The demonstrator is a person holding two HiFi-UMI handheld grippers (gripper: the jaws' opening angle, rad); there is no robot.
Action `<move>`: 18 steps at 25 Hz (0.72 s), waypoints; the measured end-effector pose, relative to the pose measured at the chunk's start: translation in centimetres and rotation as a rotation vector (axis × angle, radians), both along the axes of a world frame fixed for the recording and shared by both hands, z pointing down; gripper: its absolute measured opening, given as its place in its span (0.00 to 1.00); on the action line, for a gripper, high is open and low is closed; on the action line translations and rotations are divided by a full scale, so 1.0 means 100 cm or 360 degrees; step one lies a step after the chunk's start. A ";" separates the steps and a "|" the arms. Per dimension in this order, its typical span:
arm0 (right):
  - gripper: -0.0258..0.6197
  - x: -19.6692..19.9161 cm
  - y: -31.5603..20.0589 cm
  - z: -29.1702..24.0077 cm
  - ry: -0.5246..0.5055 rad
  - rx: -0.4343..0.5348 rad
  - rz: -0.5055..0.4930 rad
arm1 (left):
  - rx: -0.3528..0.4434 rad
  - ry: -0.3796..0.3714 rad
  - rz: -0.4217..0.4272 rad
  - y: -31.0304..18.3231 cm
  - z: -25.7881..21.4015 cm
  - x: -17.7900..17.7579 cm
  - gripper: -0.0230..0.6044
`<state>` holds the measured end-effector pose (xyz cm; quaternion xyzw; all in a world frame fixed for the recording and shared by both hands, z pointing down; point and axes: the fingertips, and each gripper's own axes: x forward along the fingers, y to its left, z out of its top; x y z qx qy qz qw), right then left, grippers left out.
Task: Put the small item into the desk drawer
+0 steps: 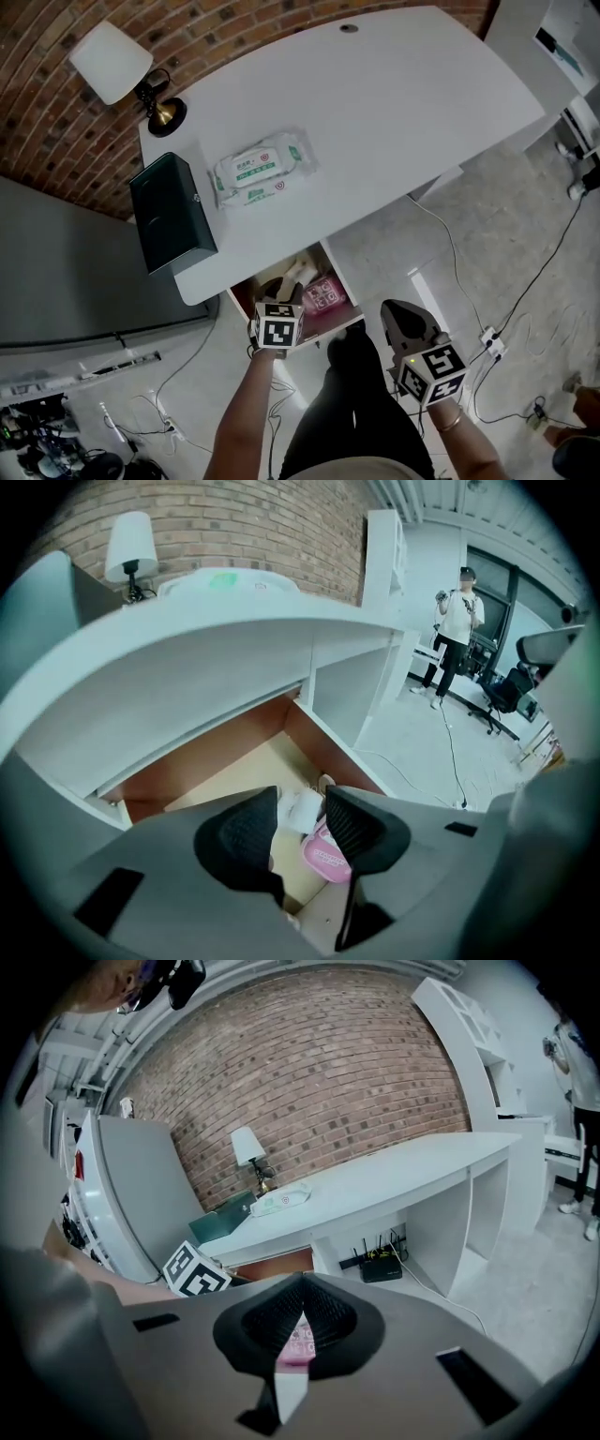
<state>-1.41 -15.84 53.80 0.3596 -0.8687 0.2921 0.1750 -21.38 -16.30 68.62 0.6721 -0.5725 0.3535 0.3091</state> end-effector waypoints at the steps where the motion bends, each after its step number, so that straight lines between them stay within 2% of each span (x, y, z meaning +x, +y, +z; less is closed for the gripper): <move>1: 0.05 -0.002 0.001 -0.004 -0.0001 0.0012 -0.0010 | 0.0029 0.0009 -0.0020 0.004 -0.009 -0.001 0.32; 9: 0.05 -0.010 0.015 -0.028 -0.0020 0.0068 -0.0030 | 0.0287 0.0106 -0.0218 0.028 -0.083 -0.015 0.26; 18: 0.05 -0.023 0.034 -0.065 -0.0032 0.0166 -0.0089 | 0.0489 0.0170 -0.0380 0.066 -0.152 -0.031 0.22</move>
